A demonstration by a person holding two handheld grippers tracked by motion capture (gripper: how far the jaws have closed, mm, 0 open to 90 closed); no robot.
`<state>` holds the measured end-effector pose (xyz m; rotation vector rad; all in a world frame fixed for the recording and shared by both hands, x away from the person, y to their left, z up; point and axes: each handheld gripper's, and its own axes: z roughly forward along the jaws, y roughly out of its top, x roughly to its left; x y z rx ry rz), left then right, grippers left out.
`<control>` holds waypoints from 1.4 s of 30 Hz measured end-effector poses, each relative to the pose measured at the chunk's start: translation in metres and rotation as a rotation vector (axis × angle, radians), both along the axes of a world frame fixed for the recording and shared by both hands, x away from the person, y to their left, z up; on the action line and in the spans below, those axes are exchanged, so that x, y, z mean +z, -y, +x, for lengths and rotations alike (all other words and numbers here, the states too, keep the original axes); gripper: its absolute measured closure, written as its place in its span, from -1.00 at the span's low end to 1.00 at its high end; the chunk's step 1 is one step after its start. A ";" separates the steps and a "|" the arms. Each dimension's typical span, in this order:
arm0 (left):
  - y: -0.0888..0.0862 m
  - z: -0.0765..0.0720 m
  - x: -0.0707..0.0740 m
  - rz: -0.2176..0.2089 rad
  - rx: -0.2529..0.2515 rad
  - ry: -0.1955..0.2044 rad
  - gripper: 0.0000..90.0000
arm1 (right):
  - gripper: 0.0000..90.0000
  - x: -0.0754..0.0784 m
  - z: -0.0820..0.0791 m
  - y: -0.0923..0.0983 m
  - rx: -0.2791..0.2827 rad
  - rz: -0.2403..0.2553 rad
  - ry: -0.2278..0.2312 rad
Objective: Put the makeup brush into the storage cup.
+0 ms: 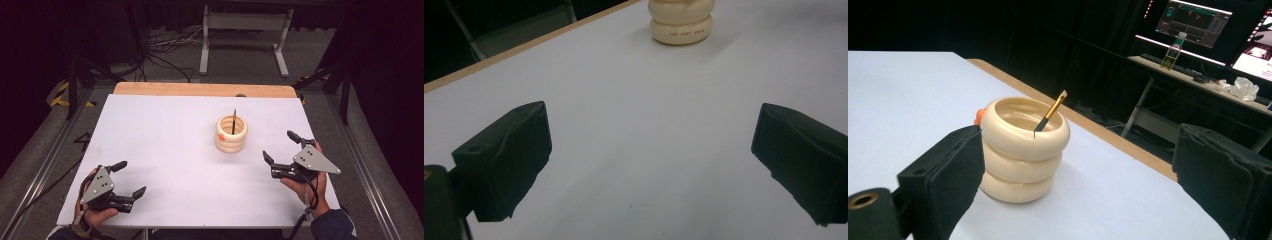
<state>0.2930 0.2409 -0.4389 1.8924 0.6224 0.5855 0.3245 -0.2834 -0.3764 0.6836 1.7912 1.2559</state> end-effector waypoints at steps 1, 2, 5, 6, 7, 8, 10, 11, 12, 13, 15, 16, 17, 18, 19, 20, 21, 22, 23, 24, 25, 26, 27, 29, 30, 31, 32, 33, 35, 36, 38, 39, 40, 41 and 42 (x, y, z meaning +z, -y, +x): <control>0.000 0.000 0.000 -0.004 -0.001 -0.002 -0.92 | -0.84 -0.001 -0.001 0.002 -0.001 -0.002 0.005; 0.000 0.000 0.000 -0.005 0.000 -0.002 -0.92 | -0.84 -0.001 -0.002 0.003 -0.004 -0.003 0.004; 0.000 0.000 0.000 -0.005 -0.002 -0.002 -0.92 | -0.84 -0.003 -0.004 0.007 -0.008 0.000 0.002; 0.001 0.000 0.000 -0.003 0.000 -0.002 -0.92 | -0.84 -0.003 -0.005 0.008 -0.009 0.000 0.001; 0.001 0.000 0.000 -0.004 -0.003 -0.002 -0.92 | -0.84 -0.004 -0.006 0.009 -0.009 -0.005 0.002; 0.001 0.000 0.000 -0.003 -0.002 -0.003 -0.92 | -0.84 -0.004 -0.007 0.010 -0.011 -0.006 0.003; 0.001 0.000 0.000 -0.003 -0.002 -0.003 -0.92 | -0.84 -0.005 -0.008 0.012 -0.013 -0.014 0.005; 0.001 0.000 0.000 -0.003 -0.002 -0.003 -0.92 | -0.84 -0.006 -0.009 0.013 -0.013 -0.014 0.002; 0.001 0.000 0.000 -0.004 -0.003 -0.004 -0.92 | -0.84 -0.007 -0.010 0.013 -0.013 -0.018 0.003; 0.001 0.000 0.000 -0.003 -0.003 -0.004 -0.92 | -0.84 -0.008 -0.011 0.014 -0.014 -0.020 0.002; 0.002 0.000 0.000 0.000 -0.004 -0.003 -0.92 | -0.84 -0.009 -0.012 0.015 -0.015 -0.020 -0.001; 0.002 0.000 0.000 0.000 -0.004 -0.005 -0.92 | -0.84 -0.009 -0.013 0.016 -0.014 -0.022 -0.001; 0.003 0.000 0.000 -0.002 -0.006 -0.006 -0.92 | -0.84 -0.010 -0.014 0.016 -0.015 -0.025 -0.001; 0.003 0.000 0.000 -0.001 -0.006 -0.006 -0.92 | -0.84 -0.011 -0.015 0.017 -0.012 -0.031 -0.005; 0.003 0.000 0.000 -0.001 -0.007 -0.005 -0.92 | -0.84 -0.012 -0.016 0.017 -0.010 -0.029 -0.004; 0.003 0.000 0.000 -0.002 -0.008 -0.006 -0.92 | -0.84 -0.012 -0.017 0.018 -0.011 -0.032 -0.007; 0.003 0.000 0.000 -0.002 -0.008 -0.005 -0.92 | -0.84 -0.013 -0.018 0.018 -0.011 -0.030 -0.005; 0.003 0.000 0.000 -0.001 -0.008 -0.004 -0.92 | -0.85 -0.014 -0.018 0.018 -0.008 -0.034 -0.007; 0.003 0.000 0.000 -0.001 -0.009 -0.004 -0.92 | -0.85 -0.015 -0.019 0.019 -0.004 -0.035 -0.007; 0.003 0.000 0.000 0.000 -0.009 -0.003 -0.92 | -0.85 -0.016 -0.020 0.019 -0.003 -0.033 -0.007; 0.003 0.000 0.000 0.001 -0.010 -0.004 -0.92 | -0.85 -0.017 -0.021 0.020 -0.001 -0.037 -0.005; 0.003 0.000 0.000 0.001 -0.009 -0.003 -0.92 | -0.86 -0.018 -0.021 0.021 0.000 -0.041 -0.006; 0.003 0.000 0.000 0.000 -0.010 -0.004 -0.92 | -0.86 -0.019 -0.022 0.021 -0.001 -0.043 -0.009; 0.003 0.000 0.000 0.006 -0.009 -0.003 -0.92 | -0.86 -0.022 -0.024 0.023 -0.008 -0.045 -0.009; 0.003 0.000 0.000 0.006 -0.009 -0.003 -0.92 | -0.86 -0.022 -0.024 0.023 -0.008 -0.045 -0.009; 0.003 0.000 0.000 0.005 -0.012 -0.002 -0.92 | -0.86 -0.023 -0.025 0.024 -0.009 -0.042 -0.011; 0.003 0.000 0.000 0.006 -0.013 -0.002 -0.92 | -0.86 -0.025 -0.027 0.026 -0.008 -0.040 -0.004; 0.003 0.000 0.000 0.006 -0.012 -0.002 -0.92 | -0.86 -0.026 -0.028 0.026 -0.008 -0.039 -0.004; 0.002 0.000 0.000 0.006 -0.012 -0.002 -0.92 | -0.86 -0.028 -0.030 0.027 -0.011 -0.054 -0.008; 0.003 0.000 0.000 0.006 -0.013 -0.002 -0.92 | -0.86 -0.029 -0.031 0.028 -0.010 -0.054 -0.010; 0.003 0.001 0.000 0.005 -0.015 -0.004 -0.92 | -0.86 -0.032 -0.033 0.030 -0.015 -0.057 -0.016; 0.003 0.001 0.000 0.006 -0.015 -0.003 -0.92 | -0.86 -0.033 -0.034 0.031 -0.015 -0.057 -0.023; 0.003 0.001 0.000 0.008 -0.016 -0.004 -0.92 | -0.86 -0.034 -0.035 0.032 -0.016 -0.052 -0.026; 0.003 0.001 0.000 0.009 -0.016 -0.003 -0.92 | -0.86 -0.035 -0.035 0.033 -0.015 -0.054 -0.033; 0.003 0.001 0.000 0.008 -0.017 -0.003 -0.92 | -0.86 -0.037 -0.037 0.034 -0.020 -0.059 -0.036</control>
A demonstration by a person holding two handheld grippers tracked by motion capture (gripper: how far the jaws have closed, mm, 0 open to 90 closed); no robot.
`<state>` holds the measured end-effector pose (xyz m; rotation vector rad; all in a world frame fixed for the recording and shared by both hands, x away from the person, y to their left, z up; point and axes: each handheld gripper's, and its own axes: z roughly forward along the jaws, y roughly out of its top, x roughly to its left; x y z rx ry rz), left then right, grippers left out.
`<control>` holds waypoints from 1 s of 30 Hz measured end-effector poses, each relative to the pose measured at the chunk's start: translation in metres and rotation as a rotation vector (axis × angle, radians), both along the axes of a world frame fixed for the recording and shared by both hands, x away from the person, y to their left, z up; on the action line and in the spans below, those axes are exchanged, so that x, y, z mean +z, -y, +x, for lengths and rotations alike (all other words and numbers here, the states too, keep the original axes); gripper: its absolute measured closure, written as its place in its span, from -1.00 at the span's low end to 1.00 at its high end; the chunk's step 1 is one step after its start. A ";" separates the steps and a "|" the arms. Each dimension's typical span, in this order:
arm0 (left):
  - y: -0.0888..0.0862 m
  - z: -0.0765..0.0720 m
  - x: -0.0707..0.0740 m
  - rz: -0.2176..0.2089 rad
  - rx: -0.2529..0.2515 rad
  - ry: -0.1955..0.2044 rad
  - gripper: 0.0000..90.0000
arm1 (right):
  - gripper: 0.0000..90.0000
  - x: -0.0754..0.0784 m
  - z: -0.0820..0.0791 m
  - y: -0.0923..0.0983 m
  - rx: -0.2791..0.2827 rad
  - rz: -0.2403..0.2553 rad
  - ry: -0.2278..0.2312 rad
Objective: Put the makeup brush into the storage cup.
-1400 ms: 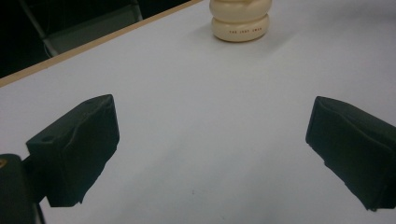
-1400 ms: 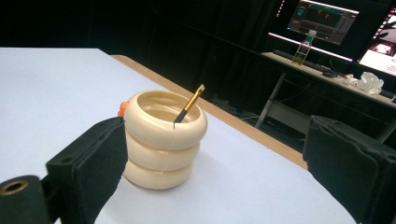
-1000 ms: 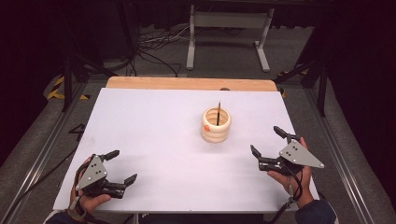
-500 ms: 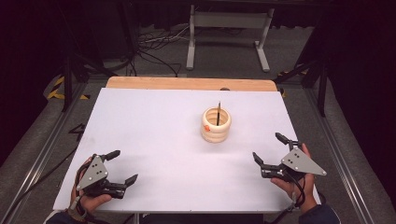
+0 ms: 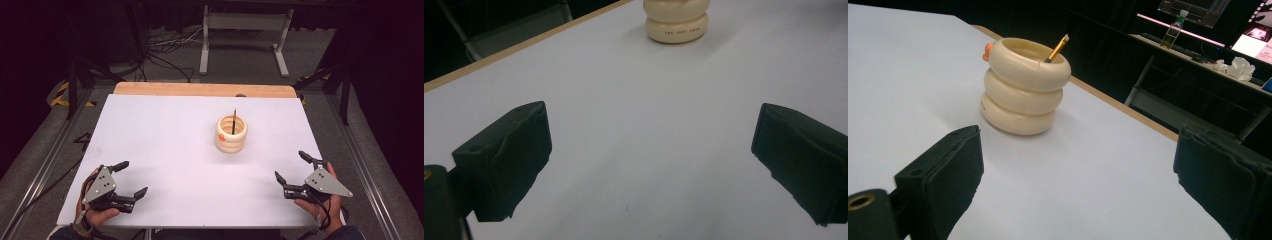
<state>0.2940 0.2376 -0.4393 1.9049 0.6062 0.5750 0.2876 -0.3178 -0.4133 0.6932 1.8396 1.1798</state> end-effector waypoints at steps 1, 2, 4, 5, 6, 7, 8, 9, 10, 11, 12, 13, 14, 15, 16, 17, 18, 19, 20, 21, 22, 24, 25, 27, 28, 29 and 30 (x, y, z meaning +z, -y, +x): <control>0.000 0.000 0.000 0.000 0.000 0.000 -0.92 | -0.86 -0.001 -0.001 0.001 -0.004 -0.004 0.000; 0.000 0.001 0.000 -0.001 0.000 0.000 -0.92 | -0.86 -0.002 -0.002 0.003 -0.006 -0.005 -0.007; 0.001 0.001 0.000 -0.001 -0.004 -0.001 -0.92 | -0.86 -0.004 -0.003 0.006 -0.013 -0.007 -0.013; 0.001 0.002 0.000 0.004 -0.006 -0.002 -0.92 | -0.86 -0.005 -0.004 0.007 -0.017 -0.007 -0.015; 0.001 0.002 0.000 0.003 -0.008 -0.002 -0.92 | -0.86 -0.006 -0.005 0.008 -0.024 -0.014 -0.018; 0.001 0.002 0.000 -0.002 -0.008 -0.001 -0.92 | -0.86 -0.007 -0.006 0.010 -0.026 -0.015 -0.020; 0.002 0.003 0.000 -0.003 -0.009 -0.001 -0.92 | -0.86 -0.008 -0.007 0.011 -0.029 -0.012 -0.024; 0.002 0.003 0.000 -0.003 -0.011 0.001 -0.92 | -0.86 -0.008 -0.008 0.013 -0.032 -0.008 -0.029; 0.002 0.003 0.000 -0.005 -0.012 0.000 -0.92 | -0.86 -0.010 -0.010 0.014 -0.034 -0.006 -0.034; 0.002 0.003 0.000 -0.006 -0.013 0.000 -0.92 | -0.86 -0.010 -0.011 0.016 -0.037 -0.011 -0.039; 0.002 0.004 0.000 -0.007 -0.014 -0.001 -0.92 | -0.86 -0.011 -0.012 0.017 -0.040 -0.012 -0.046; 0.003 0.004 0.000 -0.008 -0.016 0.000 -0.92 | -0.86 -0.012 -0.013 0.019 -0.041 -0.009 -0.053; 0.002 0.004 0.000 -0.005 -0.018 -0.002 -0.92 | -0.86 -0.014 -0.014 0.021 -0.037 -0.006 -0.068; 0.003 0.005 0.001 -0.002 -0.021 -0.002 -0.92 | -0.86 -0.014 -0.015 0.022 -0.039 -0.008 -0.076; 0.003 0.005 0.001 -0.002 -0.022 0.003 -0.92 | -0.86 -0.016 -0.017 0.024 -0.047 -0.011 -0.078; 0.004 0.006 0.001 -0.004 -0.024 0.003 -0.92 | -0.86 -0.016 -0.019 0.026 -0.048 -0.011 -0.080; 0.004 0.006 0.001 -0.005 -0.024 0.003 -0.92 | -0.86 -0.017 -0.020 0.026 -0.047 -0.015 -0.083; 0.005 0.006 0.001 -0.005 -0.028 0.004 -0.92 | -0.86 -0.018 -0.021 0.027 -0.049 -0.025 -0.085; 0.005 0.007 0.001 -0.004 -0.030 0.006 -0.92 | -0.86 -0.019 -0.023 0.027 -0.050 -0.034 -0.089; 0.005 0.007 0.001 -0.004 -0.030 0.006 -0.92 | -0.86 -0.019 -0.023 0.027 -0.050 -0.034 -0.089; 0.006 0.007 0.002 -0.003 -0.032 0.007 -0.92 | -0.86 -0.020 -0.023 0.027 -0.047 -0.041 -0.092; 0.007 0.007 0.002 -0.001 -0.037 0.008 -0.92 | -0.86 -0.022 -0.024 0.027 -0.048 -0.047 -0.095; 0.007 0.007 0.002 -0.001 -0.037 0.007 -0.92 | -0.86 -0.021 -0.025 0.026 -0.048 -0.043 -0.094; 0.007 0.006 0.002 0.001 -0.033 0.006 -0.92 | -0.86 -0.021 -0.025 0.026 -0.047 -0.035 -0.088; 0.007 0.006 0.002 -0.001 -0.033 0.007 -0.92 | -0.86 -0.020 -0.025 0.027 -0.045 -0.030 -0.088; 0.007 0.007 0.002 0.001 -0.031 0.004 -0.92 | -0.86 -0.020 -0.025 0.027 -0.043 -0.028 -0.088; 0.008 0.007 0.002 0.004 -0.030 0.005 -0.92 | -0.86 -0.020 -0.026 0.027 -0.039 -0.029 -0.087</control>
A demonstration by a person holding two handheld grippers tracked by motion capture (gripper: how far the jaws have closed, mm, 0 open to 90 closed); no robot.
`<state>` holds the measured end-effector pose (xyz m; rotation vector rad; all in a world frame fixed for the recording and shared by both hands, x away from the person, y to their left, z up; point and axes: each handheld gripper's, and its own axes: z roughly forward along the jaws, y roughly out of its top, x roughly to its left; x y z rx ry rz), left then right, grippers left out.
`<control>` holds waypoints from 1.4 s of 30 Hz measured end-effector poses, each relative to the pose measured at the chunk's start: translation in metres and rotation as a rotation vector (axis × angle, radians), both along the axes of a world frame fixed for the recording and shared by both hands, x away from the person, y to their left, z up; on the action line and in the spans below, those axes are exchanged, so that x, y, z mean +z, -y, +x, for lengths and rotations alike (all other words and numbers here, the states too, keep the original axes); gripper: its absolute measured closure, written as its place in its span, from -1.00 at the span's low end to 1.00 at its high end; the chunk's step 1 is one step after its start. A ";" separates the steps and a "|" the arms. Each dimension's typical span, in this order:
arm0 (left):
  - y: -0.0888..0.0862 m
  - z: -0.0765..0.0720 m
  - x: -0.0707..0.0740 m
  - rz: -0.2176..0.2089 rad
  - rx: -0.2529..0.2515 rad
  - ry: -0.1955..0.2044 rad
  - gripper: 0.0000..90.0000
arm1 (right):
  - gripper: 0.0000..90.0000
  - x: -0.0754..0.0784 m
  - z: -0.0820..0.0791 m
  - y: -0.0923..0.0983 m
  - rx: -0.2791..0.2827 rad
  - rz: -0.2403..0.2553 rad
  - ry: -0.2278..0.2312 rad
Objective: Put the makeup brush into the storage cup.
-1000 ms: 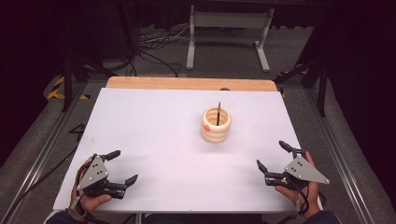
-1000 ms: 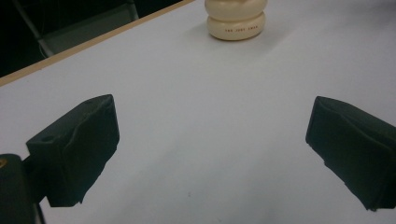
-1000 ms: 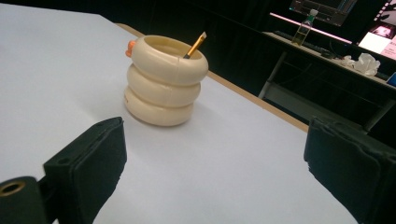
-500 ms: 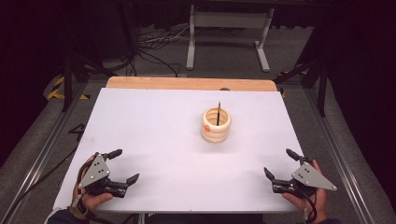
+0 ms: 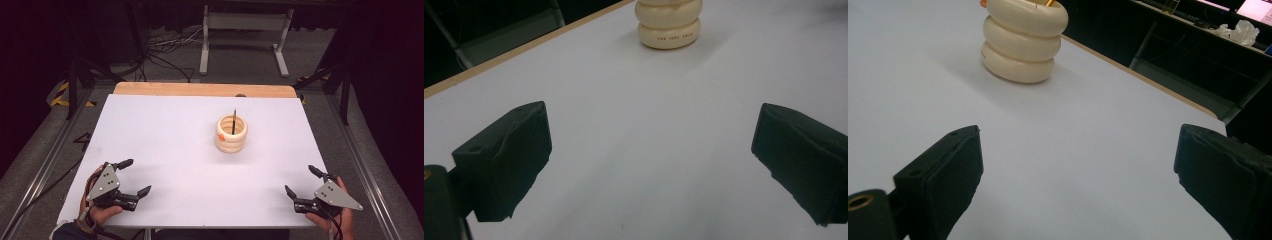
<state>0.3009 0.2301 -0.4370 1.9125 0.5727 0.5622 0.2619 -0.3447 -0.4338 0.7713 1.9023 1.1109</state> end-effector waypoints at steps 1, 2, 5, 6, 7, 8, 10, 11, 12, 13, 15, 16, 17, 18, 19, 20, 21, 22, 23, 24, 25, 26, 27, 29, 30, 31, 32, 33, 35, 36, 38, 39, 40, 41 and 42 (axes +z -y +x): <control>0.000 0.000 0.000 0.001 -0.001 0.000 -0.92 | -0.86 0.000 0.000 0.000 0.001 0.000 0.000; 0.001 0.000 0.000 -0.001 -0.001 0.001 -0.92 | -0.86 0.000 0.000 0.000 0.002 0.003 -0.002; 0.002 0.000 0.000 0.010 -0.004 0.005 -0.92 | -0.86 0.000 -0.001 0.001 0.003 0.008 -0.002; 0.003 0.000 0.000 0.014 -0.006 0.003 -0.92 | -0.86 0.001 -0.001 0.001 0.002 0.007 -0.003; 0.003 -0.001 -0.001 0.017 -0.007 0.002 -0.92 | -0.86 0.001 -0.001 0.001 -0.001 0.009 -0.001; 0.003 -0.001 -0.001 0.015 -0.007 0.001 -0.92 | -0.86 0.002 -0.001 0.001 -0.002 0.013 0.002; 0.002 -0.002 0.000 0.019 -0.011 0.003 -0.92 | -0.86 0.003 -0.002 0.001 -0.003 0.021 0.008; 0.002 -0.002 0.000 0.013 -0.010 0.005 -0.92 | -0.86 0.003 -0.002 0.001 -0.006 0.023 0.009; 0.001 -0.002 0.000 0.014 -0.011 0.004 -0.92 | -0.86 0.003 -0.002 0.001 -0.006 0.023 0.009; 0.001 -0.002 0.000 0.015 -0.011 0.004 -0.92 | -0.86 0.003 -0.002 0.001 -0.006 0.022 0.010; 0.001 -0.001 -0.001 0.010 -0.011 0.003 -0.92 | -0.86 0.003 -0.002 0.001 -0.007 0.016 0.008; 0.001 -0.001 -0.001 0.010 -0.011 0.003 -0.92 | -0.86 0.003 -0.002 0.001 -0.005 0.018 0.006; 0.002 -0.001 -0.001 0.010 -0.010 0.001 -0.92 | -0.86 0.003 -0.002 0.001 -0.005 0.018 0.006; 0.002 0.000 -0.001 0.016 -0.012 0.003 -0.92 | -0.86 0.002 -0.001 0.001 -0.004 0.018 0.003; 0.002 0.000 -0.001 0.014 -0.011 0.000 -0.92 | -0.86 0.002 -0.001 0.001 -0.004 0.018 0.003; 0.002 0.000 -0.001 0.015 -0.013 0.000 -0.92 | -0.86 0.002 -0.001 0.001 -0.006 0.020 0.000; 0.003 0.001 -0.001 0.016 -0.014 -0.002 -0.92 | -0.86 0.002 -0.001 0.002 -0.007 0.020 0.001; 0.003 0.001 -0.001 0.016 -0.014 -0.002 -0.92 | -0.86 0.002 -0.001 0.002 -0.007 0.020 0.001; 0.003 0.001 -0.002 0.016 -0.015 -0.002 -0.92 | -0.86 0.002 -0.001 0.002 -0.007 0.021 0.001; 0.003 0.001 -0.002 0.018 -0.015 -0.002 -0.92 | -0.86 0.002 -0.001 0.002 -0.007 0.022 0.000; 0.004 0.001 -0.001 0.018 -0.015 -0.002 -0.92 | -0.86 0.002 -0.001 0.002 -0.007 0.020 0.001; 0.004 0.000 -0.001 0.018 -0.015 -0.003 -0.92 | -0.86 0.002 -0.002 0.002 -0.007 0.019 0.001; 0.004 0.000 -0.001 0.018 -0.015 -0.003 -0.92 | -0.86 0.002 -0.002 0.002 -0.006 0.021 0.002; 0.005 0.001 -0.002 0.020 -0.017 -0.007 -0.92 | -0.86 0.003 -0.002 0.002 -0.006 0.022 0.006; 0.005 0.001 -0.002 0.020 -0.018 -0.011 -0.92 | -0.86 0.003 -0.002 0.002 -0.007 0.024 0.006; 0.005 0.001 -0.002 0.020 -0.018 -0.011 -0.92 | -0.86 0.003 -0.002 0.002 -0.008 0.026 0.004; 0.005 0.002 -0.002 0.022 -0.018 -0.011 -0.92 | -0.86 0.003 -0.002 0.002 -0.008 0.026 0.004; 0.005 0.002 -0.002 0.024 -0.019 -0.010 -0.92 | -0.86 0.003 -0.001 0.003 -0.007 0.029 0.004; 0.006 0.002 -0.003 0.018 -0.014 -0.016 -0.92 | -0.86 0.003 -0.001 0.003 -0.008 0.026 0.002; 0.006 0.003 -0.003 0.019 -0.014 -0.018 -0.92 | -0.86 0.003 -0.001 0.003 -0.008 0.026 0.002; 0.007 0.003 -0.002 0.018 -0.011 -0.016 -0.92 | -0.86 0.003 -0.001 0.003 -0.009 0.030 0.002; 0.007 0.003 -0.002 0.016 -0.010 -0.015 -0.92 | -0.86 0.003 -0.001 0.003 -0.011 0.030 0.004; 0.007 0.003 -0.002 0.017 -0.008 -0.013 -0.92 | -0.86 0.003 -0.001 0.003 -0.011 0.032 0.004; 0.008 0.003 -0.002 0.016 -0.007 -0.013 -0.92 | -0.86 0.003 -0.001 0.003 -0.012 0.034 0.003; 0.008 0.003 -0.001 0.014 -0.005 -0.011 -0.92 | -0.86 0.004 -0.001 0.003 -0.014 0.038 0.003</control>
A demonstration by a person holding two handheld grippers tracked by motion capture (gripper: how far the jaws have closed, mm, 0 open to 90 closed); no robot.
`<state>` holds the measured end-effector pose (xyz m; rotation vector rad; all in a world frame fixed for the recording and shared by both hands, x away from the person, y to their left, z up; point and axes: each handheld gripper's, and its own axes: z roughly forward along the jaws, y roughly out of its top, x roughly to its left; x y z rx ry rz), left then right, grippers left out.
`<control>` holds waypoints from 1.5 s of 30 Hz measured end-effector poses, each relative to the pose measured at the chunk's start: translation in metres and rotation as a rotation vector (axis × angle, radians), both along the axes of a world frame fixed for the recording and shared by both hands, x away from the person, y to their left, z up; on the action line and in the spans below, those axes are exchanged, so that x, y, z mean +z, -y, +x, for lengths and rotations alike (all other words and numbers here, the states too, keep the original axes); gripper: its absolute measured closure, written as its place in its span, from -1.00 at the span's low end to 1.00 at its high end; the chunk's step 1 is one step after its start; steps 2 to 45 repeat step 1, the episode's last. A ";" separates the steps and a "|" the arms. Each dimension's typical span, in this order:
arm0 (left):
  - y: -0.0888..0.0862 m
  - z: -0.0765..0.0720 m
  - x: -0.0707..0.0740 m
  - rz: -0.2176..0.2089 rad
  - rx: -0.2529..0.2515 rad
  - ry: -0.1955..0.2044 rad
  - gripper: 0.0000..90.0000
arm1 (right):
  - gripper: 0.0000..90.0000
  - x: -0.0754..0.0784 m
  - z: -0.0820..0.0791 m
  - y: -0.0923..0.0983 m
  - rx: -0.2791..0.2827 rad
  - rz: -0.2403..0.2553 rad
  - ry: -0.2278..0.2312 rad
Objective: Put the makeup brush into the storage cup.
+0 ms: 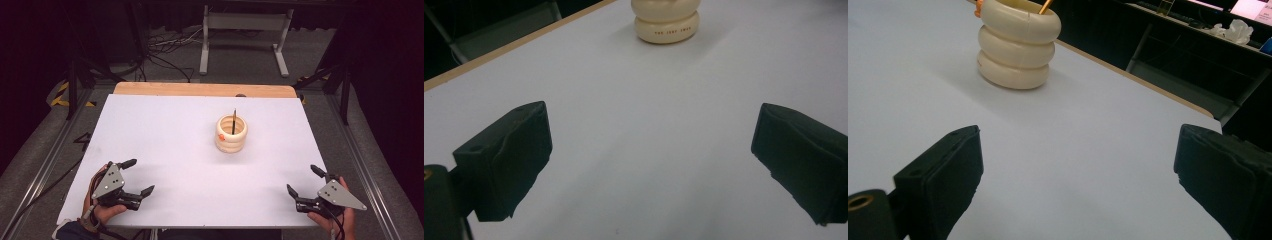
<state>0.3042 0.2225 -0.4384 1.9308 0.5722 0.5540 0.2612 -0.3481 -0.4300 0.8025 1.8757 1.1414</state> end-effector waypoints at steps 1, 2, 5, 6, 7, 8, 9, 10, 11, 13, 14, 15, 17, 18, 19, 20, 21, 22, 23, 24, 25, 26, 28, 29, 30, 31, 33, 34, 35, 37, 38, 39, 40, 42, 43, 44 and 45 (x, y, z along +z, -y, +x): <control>0.000 0.000 0.000 0.000 0.000 -0.004 -0.92 | -0.86 0.000 0.000 0.000 -0.002 0.005 -0.001; 0.000 0.000 0.000 0.000 0.000 -0.004 -0.92 | -0.86 0.000 0.000 0.000 -0.002 0.005 -0.001; 0.000 0.000 0.000 0.000 0.000 -0.004 -0.92 | -0.86 0.000 0.000 0.000 -0.002 0.005 -0.001; 0.000 0.000 0.000 0.000 0.000 -0.004 -0.92 | -0.86 0.000 0.000 0.000 -0.002 0.005 -0.001; 0.000 0.000 0.000 0.000 0.000 -0.004 -0.92 | -0.86 0.000 0.000 0.000 -0.002 0.005 -0.001; 0.000 0.000 0.000 0.000 0.000 -0.004 -0.92 | -0.86 0.000 0.000 0.000 -0.002 0.005 -0.001; 0.000 0.000 0.000 0.000 0.000 -0.004 -0.92 | -0.86 0.000 0.000 0.000 -0.002 0.005 -0.001; 0.000 0.000 0.000 0.000 0.000 -0.004 -0.92 | -0.86 0.000 0.000 0.000 -0.002 0.005 -0.001; 0.000 0.000 0.000 0.000 0.000 -0.004 -0.92 | -0.86 0.000 0.000 0.000 -0.002 0.005 -0.001; 0.000 0.000 0.000 0.000 0.000 -0.004 -0.92 | -0.86 0.000 0.000 0.000 -0.002 0.005 -0.001; 0.000 0.000 0.000 0.000 0.000 -0.004 -0.92 | -0.86 0.000 0.000 0.000 -0.002 0.005 -0.001; 0.000 0.000 0.000 0.000 0.000 -0.004 -0.92 | -0.86 0.000 0.000 0.000 -0.002 0.005 -0.001; 0.000 0.000 0.000 0.000 0.000 -0.004 -0.92 | -0.86 0.000 0.000 0.000 -0.002 0.005 -0.001; 0.000 0.000 0.000 0.000 0.000 -0.004 -0.92 | -0.86 0.000 0.000 0.000 -0.002 0.005 -0.001; 0.000 0.000 0.000 0.000 0.000 -0.004 -0.92 | -0.86 0.000 0.000 0.000 -0.002 0.005 -0.001; 0.000 0.000 0.000 0.000 0.000 -0.004 -0.92 | -0.86 0.000 0.000 0.000 -0.002 0.005 -0.001; 0.000 0.000 0.000 0.000 0.000 -0.004 -0.92 | -0.86 0.000 0.000 0.000 -0.002 0.005 -0.001; 0.000 0.000 0.000 0.000 0.000 -0.004 -0.92 | -0.86 0.000 0.000 0.000 -0.002 0.005 -0.001; 0.000 0.000 0.000 0.000 0.000 -0.004 -0.92 | -0.86 0.000 0.000 0.000 -0.002 0.005 -0.001; 0.000 0.000 0.000 0.000 0.000 -0.004 -0.92 | -0.86 0.000 0.000 0.000 -0.002 0.005 -0.001; 0.000 0.000 0.000 0.000 0.000 -0.004 -0.92 | -0.86 0.000 0.000 0.000 -0.002 0.005 -0.001; 0.000 0.000 0.000 0.000 0.000 -0.004 -0.92 | -0.86 0.000 0.000 0.000 -0.002 0.005 -0.001; 0.000 0.000 0.000 0.000 0.000 -0.004 -0.92 | -0.86 0.000 0.000 0.000 -0.002 0.005 -0.001; 0.000 0.000 0.000 0.000 0.000 -0.004 -0.92 | -0.86 0.000 0.000 0.000 -0.002 0.005 -0.001; 0.000 0.000 0.000 0.000 0.000 -0.004 -0.92 | -0.86 0.000 0.000 0.000 -0.002 0.005 -0.001; 0.000 0.000 0.000 0.000 0.000 -0.004 -0.92 | -0.86 0.000 0.000 0.000 -0.002 0.005 -0.001; 0.000 0.000 0.000 0.000 0.000 -0.004 -0.92 | -0.86 0.000 0.000 0.000 -0.002 0.005 -0.001; 0.000 0.000 0.000 0.000 0.000 -0.004 -0.92 | -0.86 0.000 0.000 0.000 -0.002 0.005 -0.001; 0.000 0.000 0.000 0.000 0.000 -0.004 -0.92 | -0.86 0.000 0.000 0.000 -0.002 0.005 -0.001; 0.000 0.000 0.000 0.000 0.000 -0.004 -0.92 | -0.86 0.000 0.000 0.000 -0.002 0.005 -0.001; 0.000 0.000 0.000 0.000 0.000 -0.004 -0.92 | -0.86 0.000 0.000 0.000 -0.002 0.005 -0.001; 0.000 0.000 0.000 0.000 0.000 -0.004 -0.92 | -0.86 0.000 0.000 0.000 -0.002 0.005 -0.001; 0.000 0.000 0.000 0.000 0.000 -0.004 -0.92 | -0.86 0.000 0.000 0.000 -0.002 0.005 -0.001; 0.000 0.000 0.000 0.000 0.000 -0.004 -0.92 | -0.86 0.000 0.000 0.000 -0.002 0.005 -0.001; 0.000 0.000 0.000 0.000 0.000 -0.004 -0.92 | -0.86 0.000 0.000 0.000 -0.002 0.005 -0.001; 0.000 0.000 0.000 0.000 0.000 -0.004 -0.92 | -0.86 0.000 0.000 0.000 -0.002 0.005 -0.001; 0.000 0.000 0.000 0.000 0.000 -0.004 -0.92 | -0.86 0.000 0.000 0.000 -0.002 0.005 -0.001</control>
